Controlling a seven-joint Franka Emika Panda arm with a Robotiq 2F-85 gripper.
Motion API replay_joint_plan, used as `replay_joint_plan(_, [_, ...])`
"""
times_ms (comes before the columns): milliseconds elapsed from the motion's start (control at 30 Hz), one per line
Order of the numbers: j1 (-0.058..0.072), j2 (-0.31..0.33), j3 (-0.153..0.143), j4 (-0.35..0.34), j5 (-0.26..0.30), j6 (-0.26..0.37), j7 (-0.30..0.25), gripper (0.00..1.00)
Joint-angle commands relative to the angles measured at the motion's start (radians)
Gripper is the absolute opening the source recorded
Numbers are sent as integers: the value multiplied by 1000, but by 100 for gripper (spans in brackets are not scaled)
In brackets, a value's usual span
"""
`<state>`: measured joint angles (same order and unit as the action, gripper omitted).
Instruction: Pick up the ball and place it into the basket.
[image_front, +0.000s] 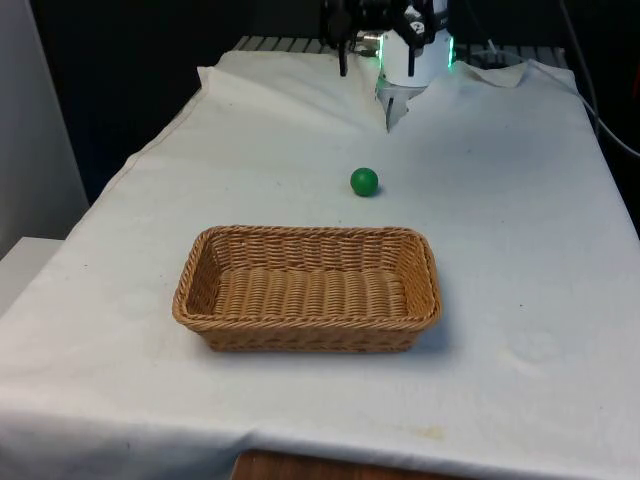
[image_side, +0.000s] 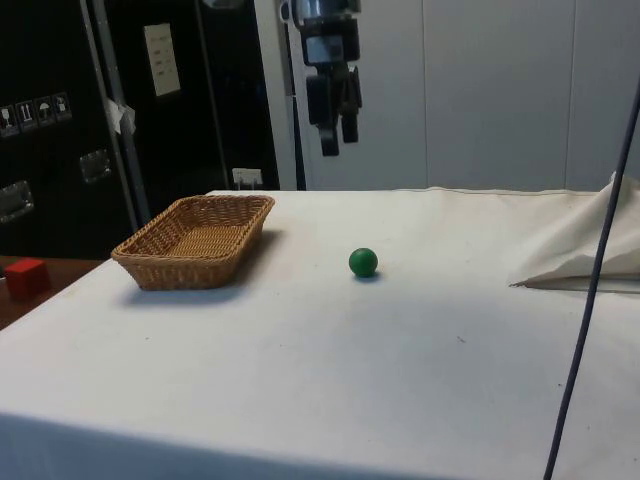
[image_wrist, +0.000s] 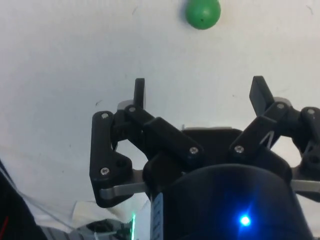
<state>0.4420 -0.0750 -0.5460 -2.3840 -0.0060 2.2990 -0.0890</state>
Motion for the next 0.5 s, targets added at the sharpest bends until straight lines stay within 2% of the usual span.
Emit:
replay_joint_plan(0, [-1,2,-2,-13,6,25,-7,100])
replay_joint_plan(200, [-1,25,-11,-52,19,92,-25,100])
replay_joint_plan(233, [0,26,-10,-48,6,83,-14,100])
replay_joint_plan(333, [0,50,-18,-70,38,135,-46,100])
replay_joint_plan(467, [1,78,-16,-79,62,172,-63,100])
